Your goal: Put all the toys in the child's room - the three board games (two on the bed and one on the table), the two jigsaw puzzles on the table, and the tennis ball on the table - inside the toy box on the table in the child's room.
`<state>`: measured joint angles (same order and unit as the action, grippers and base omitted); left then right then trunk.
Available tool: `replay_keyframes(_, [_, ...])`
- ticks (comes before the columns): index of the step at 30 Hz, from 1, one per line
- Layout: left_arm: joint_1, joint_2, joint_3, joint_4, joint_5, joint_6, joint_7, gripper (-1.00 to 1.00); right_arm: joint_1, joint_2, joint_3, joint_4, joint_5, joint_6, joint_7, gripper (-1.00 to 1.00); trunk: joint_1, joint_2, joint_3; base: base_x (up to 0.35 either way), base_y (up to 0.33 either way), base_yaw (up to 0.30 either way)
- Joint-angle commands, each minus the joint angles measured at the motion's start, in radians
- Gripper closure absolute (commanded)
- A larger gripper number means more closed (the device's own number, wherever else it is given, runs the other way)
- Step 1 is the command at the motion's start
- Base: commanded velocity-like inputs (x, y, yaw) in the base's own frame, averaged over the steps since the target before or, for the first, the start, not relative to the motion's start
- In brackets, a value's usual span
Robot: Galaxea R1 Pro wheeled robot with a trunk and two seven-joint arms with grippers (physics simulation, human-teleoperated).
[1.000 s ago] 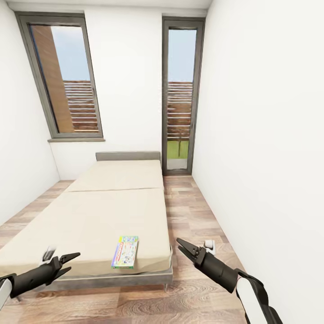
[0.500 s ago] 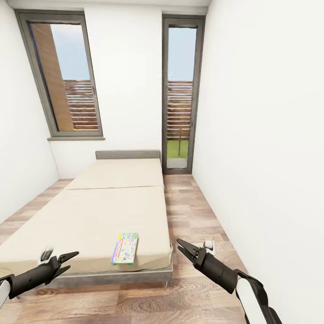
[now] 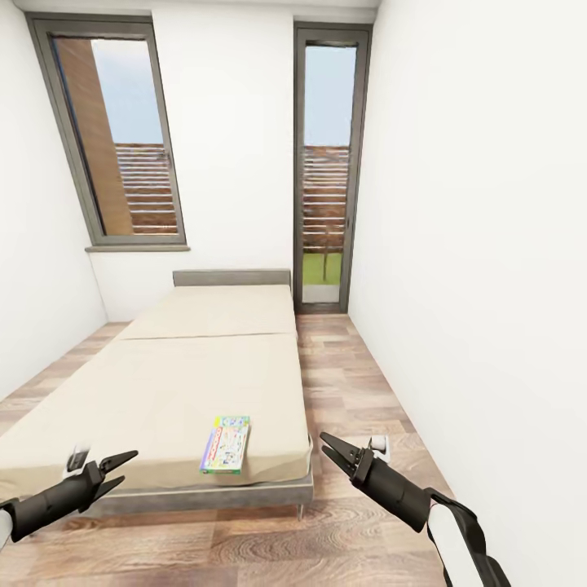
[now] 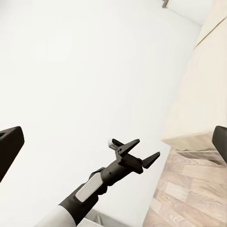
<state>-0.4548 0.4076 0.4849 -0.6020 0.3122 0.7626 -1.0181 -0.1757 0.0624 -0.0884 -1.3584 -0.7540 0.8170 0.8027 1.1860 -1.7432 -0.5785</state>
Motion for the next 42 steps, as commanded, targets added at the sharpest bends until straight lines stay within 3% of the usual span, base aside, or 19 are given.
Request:
replay_keyframes(1, [-0.001, 0.000, 0.002, 0.000, 0.003, 0.006, -0.002, -1.00, -0.001, 0.001, -0.002, 0.000, 0.000, 0.005, 0.003, -1.00, 0.004, -0.008, -0.004, 0.000, 0.000, 0.000])
replay_keyframes(19, [-0.001, -0.002, 0.002, 0.001, 0.001, 0.004, -0.004, -1.00, -0.001, 0.001, -0.002, -0.004, -0.002, 0.003, 0.012, -1.00, 0.073, -0.134, -0.061, 0.000, 0.000, 0.000])
replay_keyframes(33, [-0.001, -0.004, 0.001, 0.001, 0.000, -0.036, -0.003, -1.00, -0.001, 0.001, -0.001, -0.002, -0.004, 0.014, 0.134, -1.00, 0.127, -0.232, -0.105, 0.000, 0.000, 0.000])
replay_keyframes(42, [-0.001, -0.005, -0.001, 0.001, 0.001, -0.044, -0.004, -1.00, -0.001, 0.001, -0.002, -0.001, -0.004, 0.022, 0.160, -1.00, 0.161, -0.295, -0.133, 0.000, 0.000, 0.000])
